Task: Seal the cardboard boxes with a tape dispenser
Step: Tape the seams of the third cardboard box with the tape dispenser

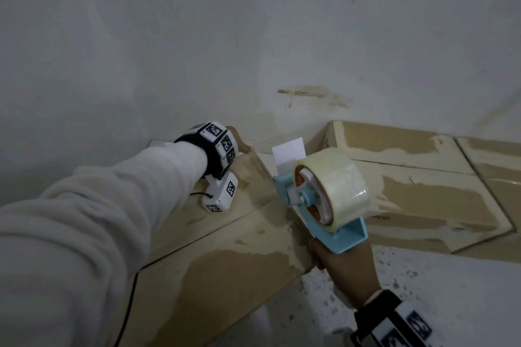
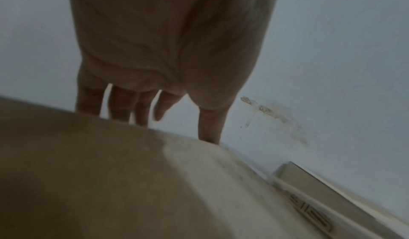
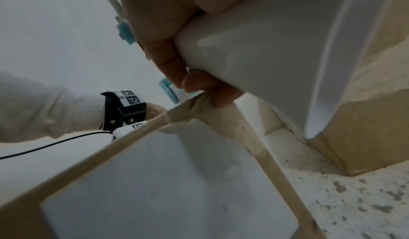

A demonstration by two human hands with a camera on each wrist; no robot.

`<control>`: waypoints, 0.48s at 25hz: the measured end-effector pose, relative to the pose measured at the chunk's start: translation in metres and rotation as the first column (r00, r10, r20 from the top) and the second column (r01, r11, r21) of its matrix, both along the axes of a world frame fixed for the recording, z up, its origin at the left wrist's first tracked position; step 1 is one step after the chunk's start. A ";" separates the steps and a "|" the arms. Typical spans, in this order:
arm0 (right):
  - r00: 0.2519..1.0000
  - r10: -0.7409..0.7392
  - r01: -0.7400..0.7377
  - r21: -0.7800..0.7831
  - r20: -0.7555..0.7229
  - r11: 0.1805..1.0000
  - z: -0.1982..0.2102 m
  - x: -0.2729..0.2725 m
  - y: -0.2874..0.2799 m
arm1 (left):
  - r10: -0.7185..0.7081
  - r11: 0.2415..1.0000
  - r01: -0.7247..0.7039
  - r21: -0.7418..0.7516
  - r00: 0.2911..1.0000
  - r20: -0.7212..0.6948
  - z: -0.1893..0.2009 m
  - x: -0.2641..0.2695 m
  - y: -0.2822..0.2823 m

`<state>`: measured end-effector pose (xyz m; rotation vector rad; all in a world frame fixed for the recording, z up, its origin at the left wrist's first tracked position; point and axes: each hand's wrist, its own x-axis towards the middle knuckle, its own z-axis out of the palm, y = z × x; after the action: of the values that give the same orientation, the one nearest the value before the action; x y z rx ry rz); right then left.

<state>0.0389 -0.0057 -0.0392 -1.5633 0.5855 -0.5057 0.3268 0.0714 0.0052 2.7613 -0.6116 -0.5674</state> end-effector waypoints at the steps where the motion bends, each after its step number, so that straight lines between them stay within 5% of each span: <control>1: 1.000 -0.002 0.002 -0.008 -0.004 1.000 0.000 0.001 0.000 | -0.005 0.997 0.005 -0.071 1.000 0.000 0.002 0.001 0.001; 4: 1.000 -0.004 0.004 -0.040 0.000 0.999 -0.002 0.001 -0.001 | -0.130 0.973 0.123 -0.193 0.991 -0.025 0.006 -0.010 0.006; 12: 1.000 -0.007 0.006 -0.133 -0.013 0.991 0.009 0.006 0.002 | -0.344 0.932 0.341 0.119 0.939 0.008 -0.015 -0.053 0.026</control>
<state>0.0447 -0.0034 -0.0306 -1.6930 0.5768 -0.5488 0.2742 0.0976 -0.0099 2.7887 -1.1154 -0.6546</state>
